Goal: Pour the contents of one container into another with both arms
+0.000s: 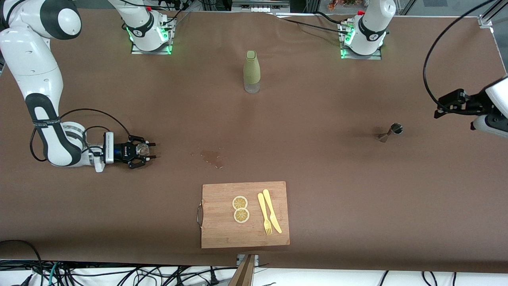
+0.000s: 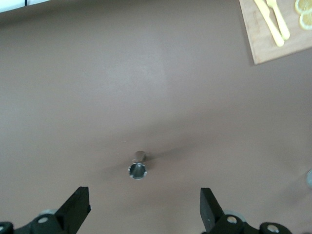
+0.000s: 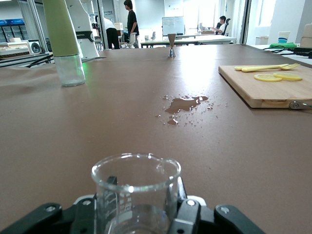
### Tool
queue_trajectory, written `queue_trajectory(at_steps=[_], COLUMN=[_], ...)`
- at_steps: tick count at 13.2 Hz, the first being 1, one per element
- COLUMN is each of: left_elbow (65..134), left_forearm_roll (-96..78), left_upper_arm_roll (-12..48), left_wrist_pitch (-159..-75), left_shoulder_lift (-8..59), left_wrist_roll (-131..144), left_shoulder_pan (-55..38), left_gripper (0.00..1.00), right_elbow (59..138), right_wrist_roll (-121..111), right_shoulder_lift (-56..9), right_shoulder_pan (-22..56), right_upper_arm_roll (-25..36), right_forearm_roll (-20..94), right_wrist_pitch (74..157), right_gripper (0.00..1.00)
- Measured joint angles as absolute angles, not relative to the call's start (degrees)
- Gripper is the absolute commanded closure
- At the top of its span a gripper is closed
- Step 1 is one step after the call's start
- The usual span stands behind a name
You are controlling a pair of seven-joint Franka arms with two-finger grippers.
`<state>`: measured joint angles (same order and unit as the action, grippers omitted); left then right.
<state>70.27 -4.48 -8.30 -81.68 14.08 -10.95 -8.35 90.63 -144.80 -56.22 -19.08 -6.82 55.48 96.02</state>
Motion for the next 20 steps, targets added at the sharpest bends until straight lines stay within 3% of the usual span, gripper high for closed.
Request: queue_trajectory(at_steps=[6, 12, 15, 20], left_elbow=[71.09, 72.96, 74.22, 74.63], left_forearm_roll=[-6.33, -7.17, -7.17, -6.91], left_upper_arm_roll=[-4.22, -4.31, -4.32, -4.32], left_wrist_pitch=[-78.69, -78.34, -78.32, -78.34], left_shoulder_lift=[13.08, 12.28, 11.53, 11.53], left_wrist_roll=[-0.44, -0.40, -0.40, -0.40], left_shoulder_pan=[-8.24, -7.45, -7.44, -7.41], left_gripper=[0.00, 0.00, 0.00, 0.00], right_elbow=[90.61, 90.57, 90.53, 89.55], right_wrist_roll=[-144.84, -146.51, -147.21, -147.45], right_shoulder_lift=[-56.23, -56.23, -56.23, -56.22], right_shoulder_pan=[-19.17, -19.66, -20.15, -20.64], right_upper_arm_roll=[-6.77, -4.97, -4.12, -3.26], right_forearm_roll=[55.51, 54.92, 53.91, 52.18], right_wrist_pitch=[96.02, 94.42, 93.51, 92.65], right_gripper=[0.45, 0.21, 0.15, 0.15])
